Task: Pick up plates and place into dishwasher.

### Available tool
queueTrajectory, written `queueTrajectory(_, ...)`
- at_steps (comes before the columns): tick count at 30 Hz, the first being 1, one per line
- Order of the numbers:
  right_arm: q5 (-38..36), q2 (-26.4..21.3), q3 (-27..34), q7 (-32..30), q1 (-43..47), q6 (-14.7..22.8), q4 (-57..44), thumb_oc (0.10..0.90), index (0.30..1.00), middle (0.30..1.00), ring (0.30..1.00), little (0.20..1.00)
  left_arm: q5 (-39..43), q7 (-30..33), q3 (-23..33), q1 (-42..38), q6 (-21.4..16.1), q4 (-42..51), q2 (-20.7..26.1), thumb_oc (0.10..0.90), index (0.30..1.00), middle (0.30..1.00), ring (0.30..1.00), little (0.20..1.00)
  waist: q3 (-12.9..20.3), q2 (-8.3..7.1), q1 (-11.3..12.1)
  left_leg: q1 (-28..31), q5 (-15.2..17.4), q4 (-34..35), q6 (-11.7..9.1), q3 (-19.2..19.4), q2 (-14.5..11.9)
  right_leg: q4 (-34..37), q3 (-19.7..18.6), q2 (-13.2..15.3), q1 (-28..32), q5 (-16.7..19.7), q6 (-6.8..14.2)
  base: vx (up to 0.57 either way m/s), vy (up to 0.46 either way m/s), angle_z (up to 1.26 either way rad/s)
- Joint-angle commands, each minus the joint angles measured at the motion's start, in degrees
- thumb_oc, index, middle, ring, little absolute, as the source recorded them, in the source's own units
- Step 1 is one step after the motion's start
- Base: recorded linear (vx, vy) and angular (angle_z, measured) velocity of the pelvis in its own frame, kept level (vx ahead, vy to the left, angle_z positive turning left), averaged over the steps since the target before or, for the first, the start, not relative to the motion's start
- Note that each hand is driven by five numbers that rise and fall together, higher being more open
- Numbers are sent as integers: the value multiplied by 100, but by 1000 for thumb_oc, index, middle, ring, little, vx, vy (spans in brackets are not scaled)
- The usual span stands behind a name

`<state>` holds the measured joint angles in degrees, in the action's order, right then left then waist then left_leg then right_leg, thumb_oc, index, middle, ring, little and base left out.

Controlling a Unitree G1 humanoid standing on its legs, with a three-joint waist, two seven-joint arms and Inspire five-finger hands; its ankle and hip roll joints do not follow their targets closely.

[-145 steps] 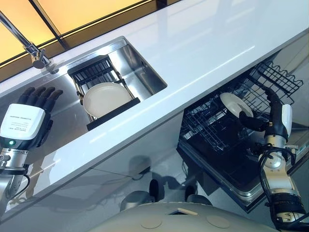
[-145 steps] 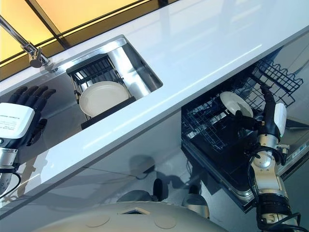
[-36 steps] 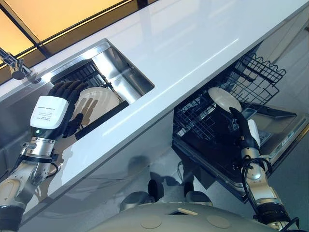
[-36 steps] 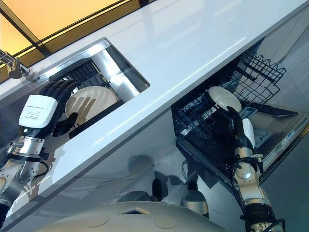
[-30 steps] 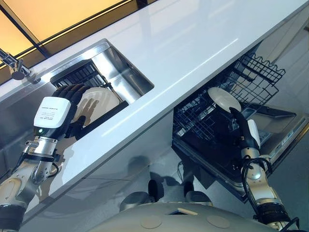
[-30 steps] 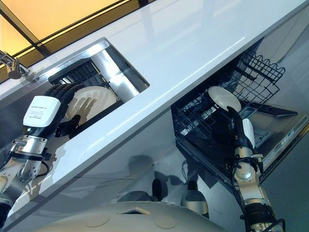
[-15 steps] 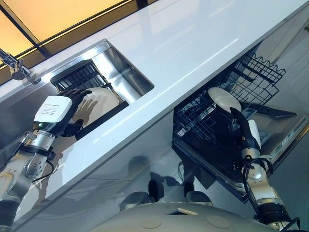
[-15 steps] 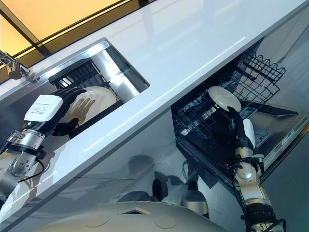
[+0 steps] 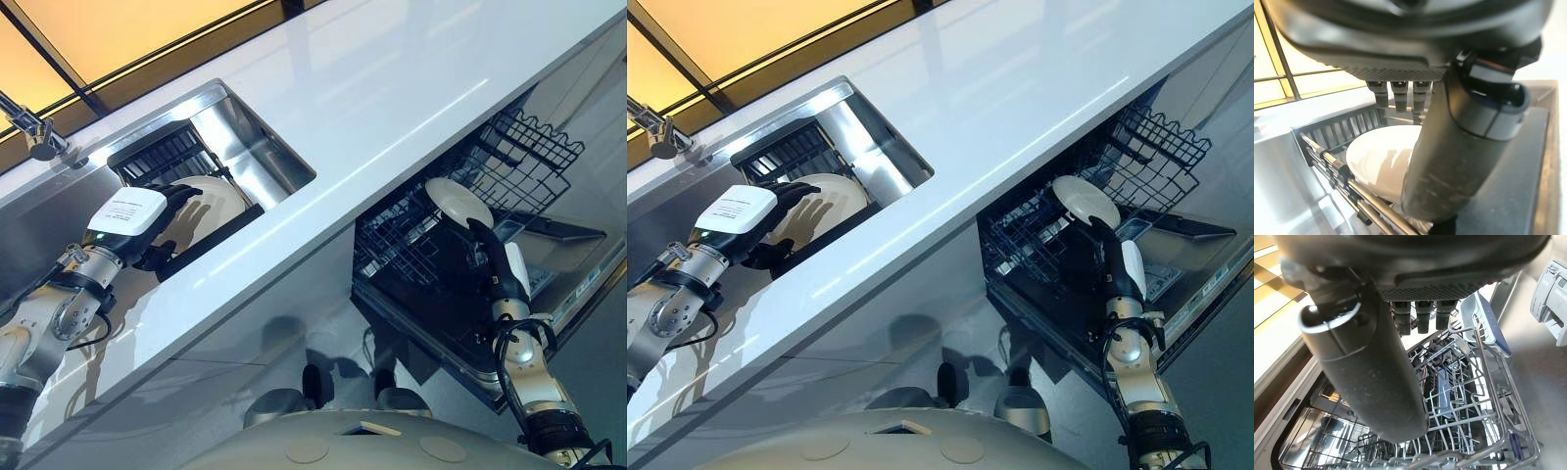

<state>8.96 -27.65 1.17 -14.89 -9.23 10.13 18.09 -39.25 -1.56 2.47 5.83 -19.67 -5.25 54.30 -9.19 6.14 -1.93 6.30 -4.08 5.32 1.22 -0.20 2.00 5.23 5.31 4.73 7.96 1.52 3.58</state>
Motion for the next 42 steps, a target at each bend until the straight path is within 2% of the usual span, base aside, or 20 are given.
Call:
queueTrajectory(1,-176,-544,-45,-163,582,398,-429,800,900,900,900,900,357,-236,-247,-507,155,-173,159,800,900,900,900,900,113,60,-55,160,805,-142,124,148,289,-961,119,-333,-499,-823,189,0,0,0)
queueTrajectory(10,-195,-606,-73,-118,577,451,-414,800,900,900,900,900,313,-45,-586,-652,659,-744,-124,800,900,900,900,900,67,27,-95,129,831,-218,152,177,303,-994,96,-333,-526,-816,190,0,0,0)
queueTrajectory(13,-200,-603,-112,-137,612,491,-380,800,900,900,900,900,135,435,-820,-792,1074,-1164,-392,800,900,900,900,900,37,-9,-123,115,841,-247,161,203,303,-1001,85,-332,-543,-803,192,0,0,0)
queueTrajectory(17,-211,-598,-184,-155,663,488,-377,800,900,900,900,900,82,900,-1036,-903,1445,-1444,-670,800,900,900,900,900,19,-42,-134,76,842,-287,163,219,305,-999,66,-329,-574,-779,199,11,4,-3)
queueTrajectory(23,-209,-573,-301,-169,732,535,-347,800,900,900,900,900,276,1893,-1204,-1065,1723,-1783,-1052,800,900,900,900,900,-21,-91,-149,26,858,-350,167,221,308,-1024,24,-330,-631,-760,202,13,5,-8)
queueTrajectory(25,-175,-530,-351,-172,754,568,-318,800,900,900,900,900,402,2455,-1200,-1131,1790,-1881,-1246,800,900,900,900,900,-31,-113,-157,9,853,-368,167,218,303,-1043,-10,-339,-654,-755,200,20,6,-3)
queueTrajectory(26,-156,-511,-361,-176,754,590,-301,800,900,900,900,900,433,2654,-1182,-1145,1783,-1887,-1288,751,858,858,858,851,-34,-121,-157,5,854,-376,163,219,300,-1048,-14,-339,-658,-756,201,22,4,-3)
queueTrajectory(30,-107,-437,-389,-213,722,624,-318,800,900,900,900,900,318,3262,-1118,-1171,1813,-1852,-1429,336,502,502,502,436,-36,-157,-160,-14,861,-409,163,217,291,-1075,-28,-334,-678,-755,198,3,-1,-1)
queueTrajectory(31,-88,-410,-390,-220,711,630,-325,800,900,900,900,900,285,3415,-1111,-1169,1820,-1827,-1473,196,382,382,382,296,-31,-165,-160,-20,862,-414,161,213,289,-1083,-30,-335,-688,-754,197,0,0,0)
queueTrajectory(32,-82,-396,-382,-211,704,638,-325,800,900,900,900,900,245,3491,-1101,-1169,1818,-1821,-1496,100,300,300,300,200,-29,-168,-162,-22,864,-420,158,211,287,-1090,-30,-335,-693,-756,198,0,0,0)
queueTrajectory(36,-62,-360,-354,-180,676,658,-341,800,900,900,900,900,230,3686,-1052,-1140,1770,-1735,-1522,100,300,300,300,200,-25,-177,-163,-29,867,-434,149,205,280,-1102,-29,-332,-697,-759,198,0,0,0)
queueTrajectory(42,19,-242,-308,-134,585,695,-385,800,900,900,900,900,248,4096,-864,-1009,1498,-1454,-1590,100,300,300,300,200,19,-180,-157,-8,869,-422,135,173,272,-1105,-30,-334,-676,-778,180,0,0,1)
